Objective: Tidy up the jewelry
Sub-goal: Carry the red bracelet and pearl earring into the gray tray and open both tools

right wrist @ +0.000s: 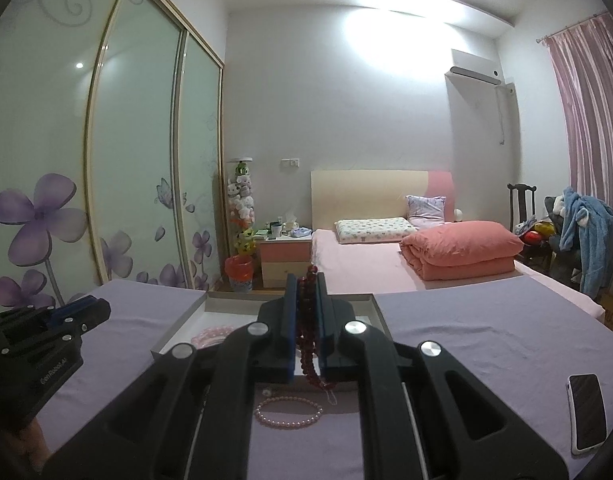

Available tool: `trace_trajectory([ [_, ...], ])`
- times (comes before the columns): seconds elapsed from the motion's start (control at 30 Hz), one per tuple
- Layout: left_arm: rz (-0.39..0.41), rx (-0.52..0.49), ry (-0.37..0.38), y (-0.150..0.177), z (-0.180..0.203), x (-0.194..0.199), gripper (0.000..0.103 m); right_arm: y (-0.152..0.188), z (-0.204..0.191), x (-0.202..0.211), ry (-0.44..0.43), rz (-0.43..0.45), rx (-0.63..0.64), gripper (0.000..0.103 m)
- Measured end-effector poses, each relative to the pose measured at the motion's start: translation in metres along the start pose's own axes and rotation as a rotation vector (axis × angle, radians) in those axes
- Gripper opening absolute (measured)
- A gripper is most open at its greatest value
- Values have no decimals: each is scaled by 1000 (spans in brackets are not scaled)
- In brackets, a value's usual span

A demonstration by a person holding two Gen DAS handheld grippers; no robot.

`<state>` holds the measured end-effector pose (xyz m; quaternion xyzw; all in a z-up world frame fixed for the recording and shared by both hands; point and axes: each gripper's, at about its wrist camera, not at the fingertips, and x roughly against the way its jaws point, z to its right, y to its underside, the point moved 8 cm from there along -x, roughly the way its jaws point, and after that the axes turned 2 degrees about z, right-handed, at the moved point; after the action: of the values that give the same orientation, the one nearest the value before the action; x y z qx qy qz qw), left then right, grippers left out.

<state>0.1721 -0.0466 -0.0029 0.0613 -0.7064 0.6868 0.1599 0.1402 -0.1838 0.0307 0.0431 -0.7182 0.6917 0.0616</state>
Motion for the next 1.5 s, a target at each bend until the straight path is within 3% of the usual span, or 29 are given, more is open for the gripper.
trace_trajectory([
  [0.3,-10,1,13,-3,1,-7,14,-3,-4,-7,1,1,14,9],
  [0.5,10,3,19,-16,5,-33,14,-12,1,-37,6,-1,-1,9],
  [0.8,-92,11,42,-7,13,-103,14,11,8,-114,-21,-149,-50,9],
  [1.23,-265,13,103,15,30,-166,14,57,8,-198,-68,-391,-114,13],
  [1.27,-271,20,108,15,30,-168,17,58,7,-200,-73,-405,-118,23],
  [1.3,-282,32,115,15,30,-170,27,58,8,-200,-73,-405,-123,35],
  [1.37,-278,55,112,13,24,-168,47,55,12,-196,-66,-389,-129,37],
  [1.5,-266,79,97,7,7,-165,49,54,23,-188,-55,-384,-147,37],
])
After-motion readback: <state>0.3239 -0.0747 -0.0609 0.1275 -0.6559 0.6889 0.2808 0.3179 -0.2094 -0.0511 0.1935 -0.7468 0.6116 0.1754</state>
